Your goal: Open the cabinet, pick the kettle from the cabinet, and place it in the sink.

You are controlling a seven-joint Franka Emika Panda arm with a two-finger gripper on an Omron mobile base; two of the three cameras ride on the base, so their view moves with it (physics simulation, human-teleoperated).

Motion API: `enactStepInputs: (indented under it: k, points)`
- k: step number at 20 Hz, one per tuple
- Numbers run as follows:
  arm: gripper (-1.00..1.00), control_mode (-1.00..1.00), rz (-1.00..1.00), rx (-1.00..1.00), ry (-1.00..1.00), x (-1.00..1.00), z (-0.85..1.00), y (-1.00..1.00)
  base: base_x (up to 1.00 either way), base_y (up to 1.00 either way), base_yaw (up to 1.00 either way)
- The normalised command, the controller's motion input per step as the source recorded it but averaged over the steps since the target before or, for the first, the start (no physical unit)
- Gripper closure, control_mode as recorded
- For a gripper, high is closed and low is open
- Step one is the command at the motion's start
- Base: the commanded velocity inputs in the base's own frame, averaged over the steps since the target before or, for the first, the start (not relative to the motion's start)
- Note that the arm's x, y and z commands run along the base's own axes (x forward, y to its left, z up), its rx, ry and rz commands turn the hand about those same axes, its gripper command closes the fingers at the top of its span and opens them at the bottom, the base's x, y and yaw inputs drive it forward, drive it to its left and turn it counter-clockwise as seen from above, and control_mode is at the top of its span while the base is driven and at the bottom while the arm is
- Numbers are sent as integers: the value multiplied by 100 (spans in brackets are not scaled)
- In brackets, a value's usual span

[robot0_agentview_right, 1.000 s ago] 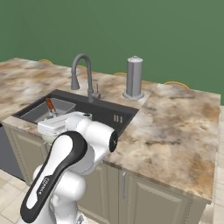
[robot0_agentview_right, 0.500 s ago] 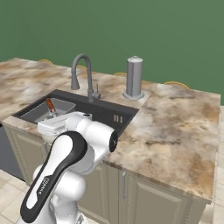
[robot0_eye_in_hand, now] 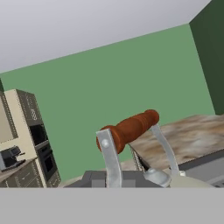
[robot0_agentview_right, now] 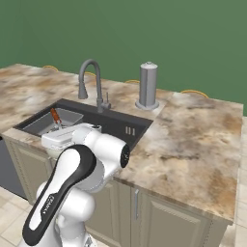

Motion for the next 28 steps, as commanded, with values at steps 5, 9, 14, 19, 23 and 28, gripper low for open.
enactStepInputs:
  k: [5,9,14,19,23,28]
  points:
    - [100,-100,0,0,0,-1,0,0,0,0,0]
    - [100,-100,-4,-8,1,5,0,9,0,0,0]
    - [100,-100,-10,-3,26,23,3,9,0,0,0]
    - [100,-100,-10,-3,21,28,10,7,0,0,0]
    - [100,-100,-4,0,9,25,11,-1,0,0,0]
    - [100,-100,0,1,0,19,3,-13,0,0,0]
